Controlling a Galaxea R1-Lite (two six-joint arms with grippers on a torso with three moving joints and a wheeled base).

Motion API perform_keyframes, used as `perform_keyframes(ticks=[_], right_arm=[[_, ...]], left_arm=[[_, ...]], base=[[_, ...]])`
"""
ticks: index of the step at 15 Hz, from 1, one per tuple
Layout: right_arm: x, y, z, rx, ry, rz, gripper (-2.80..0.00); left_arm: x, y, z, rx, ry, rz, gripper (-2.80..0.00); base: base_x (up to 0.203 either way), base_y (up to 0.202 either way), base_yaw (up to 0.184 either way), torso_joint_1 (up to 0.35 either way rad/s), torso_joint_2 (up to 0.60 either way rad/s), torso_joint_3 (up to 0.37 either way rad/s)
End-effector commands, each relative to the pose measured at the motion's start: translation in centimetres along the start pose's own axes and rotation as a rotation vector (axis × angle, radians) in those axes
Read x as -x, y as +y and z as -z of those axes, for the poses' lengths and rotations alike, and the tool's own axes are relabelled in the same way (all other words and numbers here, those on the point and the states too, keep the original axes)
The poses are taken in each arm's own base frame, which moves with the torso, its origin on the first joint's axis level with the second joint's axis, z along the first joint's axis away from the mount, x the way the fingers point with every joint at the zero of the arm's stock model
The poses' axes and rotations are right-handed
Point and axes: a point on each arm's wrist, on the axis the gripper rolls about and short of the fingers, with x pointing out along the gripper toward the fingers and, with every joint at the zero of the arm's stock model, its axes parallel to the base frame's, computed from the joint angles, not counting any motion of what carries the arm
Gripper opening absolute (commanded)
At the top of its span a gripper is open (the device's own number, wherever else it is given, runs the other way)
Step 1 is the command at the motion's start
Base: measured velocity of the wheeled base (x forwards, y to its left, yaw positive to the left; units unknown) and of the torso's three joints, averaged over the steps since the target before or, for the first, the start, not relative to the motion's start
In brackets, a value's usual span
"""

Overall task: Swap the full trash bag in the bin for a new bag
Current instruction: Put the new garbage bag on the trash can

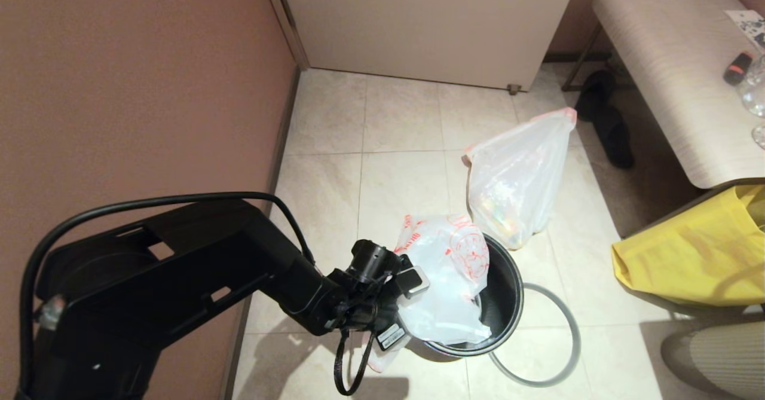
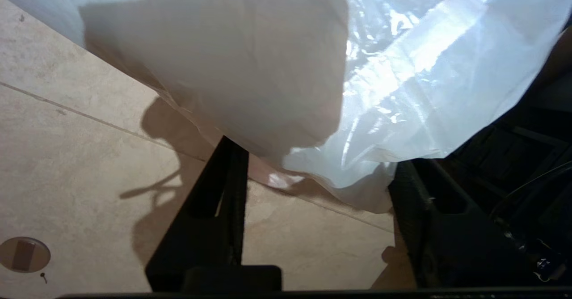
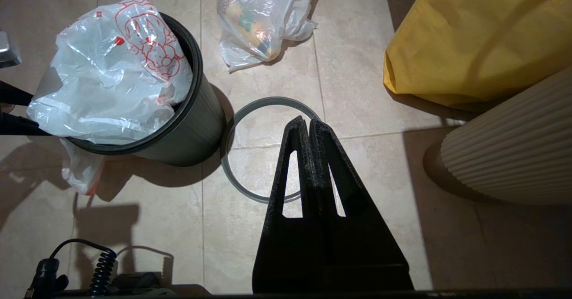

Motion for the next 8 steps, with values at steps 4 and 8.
perform_keyframes(ticks=[4, 8], right_arm=[[0.0, 0.0, 0.0, -0.001, 0.001, 0.000, -2.80], [0.0, 0.0, 0.0, -0.001, -0.001, 0.000, -2.80]], left_arm=[[-0.4, 0.5, -1.2, 0.051, -0.047, -0.028, -2.80], [2.7, 0.8, -3.0, 0.064, -0.104, -0.059, -2.80]], base=[[0.000, 0.000, 0.000, 0.000, 0.00, 0.000], [0.000, 0.000, 0.000, 0.000, 0.00, 0.000]])
